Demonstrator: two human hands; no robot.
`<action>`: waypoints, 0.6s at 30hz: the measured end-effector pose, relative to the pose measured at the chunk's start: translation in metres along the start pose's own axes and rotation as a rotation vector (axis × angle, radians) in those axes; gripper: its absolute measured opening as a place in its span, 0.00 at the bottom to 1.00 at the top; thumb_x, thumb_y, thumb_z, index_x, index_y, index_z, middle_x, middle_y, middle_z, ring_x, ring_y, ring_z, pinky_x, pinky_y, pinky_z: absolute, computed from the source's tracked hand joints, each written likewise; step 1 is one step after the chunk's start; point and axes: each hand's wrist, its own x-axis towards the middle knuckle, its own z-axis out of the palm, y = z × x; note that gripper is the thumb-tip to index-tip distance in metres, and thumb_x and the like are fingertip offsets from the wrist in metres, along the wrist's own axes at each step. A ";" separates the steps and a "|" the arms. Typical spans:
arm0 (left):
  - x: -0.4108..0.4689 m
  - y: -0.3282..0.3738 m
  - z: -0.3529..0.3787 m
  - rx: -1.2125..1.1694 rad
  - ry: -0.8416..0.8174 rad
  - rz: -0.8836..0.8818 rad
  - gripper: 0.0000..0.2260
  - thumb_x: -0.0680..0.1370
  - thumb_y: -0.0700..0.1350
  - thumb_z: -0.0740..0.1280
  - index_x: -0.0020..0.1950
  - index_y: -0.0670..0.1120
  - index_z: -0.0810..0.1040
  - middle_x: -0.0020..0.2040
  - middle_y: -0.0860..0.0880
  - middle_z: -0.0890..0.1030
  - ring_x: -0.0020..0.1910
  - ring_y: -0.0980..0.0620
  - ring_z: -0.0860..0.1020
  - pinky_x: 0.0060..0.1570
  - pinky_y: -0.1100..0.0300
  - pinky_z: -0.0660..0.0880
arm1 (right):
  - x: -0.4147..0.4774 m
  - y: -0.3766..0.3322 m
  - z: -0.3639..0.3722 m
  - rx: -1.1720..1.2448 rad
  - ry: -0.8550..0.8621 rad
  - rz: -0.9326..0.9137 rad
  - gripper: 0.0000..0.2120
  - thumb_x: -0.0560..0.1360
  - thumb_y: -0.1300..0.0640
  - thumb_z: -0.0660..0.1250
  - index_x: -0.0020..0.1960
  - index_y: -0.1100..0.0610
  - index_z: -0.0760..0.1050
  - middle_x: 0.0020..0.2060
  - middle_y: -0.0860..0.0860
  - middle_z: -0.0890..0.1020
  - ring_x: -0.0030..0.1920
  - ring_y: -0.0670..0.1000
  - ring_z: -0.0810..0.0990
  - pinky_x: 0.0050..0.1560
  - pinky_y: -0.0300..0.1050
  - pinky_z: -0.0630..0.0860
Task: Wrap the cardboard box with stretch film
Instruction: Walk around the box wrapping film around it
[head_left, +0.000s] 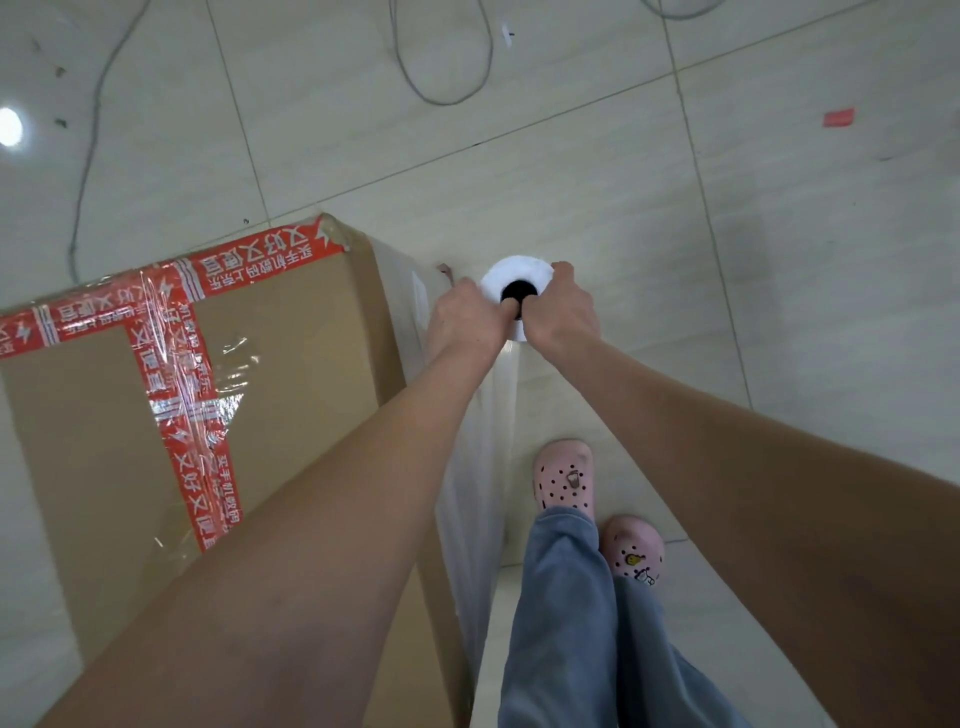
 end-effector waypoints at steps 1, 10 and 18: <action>0.001 0.004 -0.003 0.068 0.010 0.064 0.13 0.75 0.49 0.64 0.54 0.43 0.72 0.45 0.47 0.75 0.44 0.46 0.74 0.38 0.57 0.67 | 0.000 -0.001 -0.001 -0.022 -0.010 0.001 0.19 0.78 0.60 0.55 0.69 0.57 0.60 0.57 0.57 0.76 0.55 0.59 0.76 0.47 0.47 0.70; 0.013 0.023 -0.015 0.509 0.071 0.583 0.12 0.77 0.39 0.61 0.60 0.44 0.73 0.57 0.46 0.74 0.55 0.46 0.73 0.40 0.54 0.70 | 0.004 -0.007 0.001 0.010 -0.029 0.035 0.15 0.77 0.60 0.54 0.64 0.59 0.62 0.58 0.57 0.75 0.52 0.57 0.75 0.45 0.47 0.67; 0.024 0.039 -0.020 0.671 0.039 0.621 0.12 0.75 0.38 0.61 0.58 0.45 0.72 0.55 0.47 0.74 0.50 0.46 0.74 0.37 0.55 0.66 | 0.010 -0.010 0.003 0.027 -0.041 0.079 0.12 0.78 0.55 0.56 0.60 0.58 0.63 0.57 0.55 0.76 0.50 0.57 0.75 0.42 0.45 0.66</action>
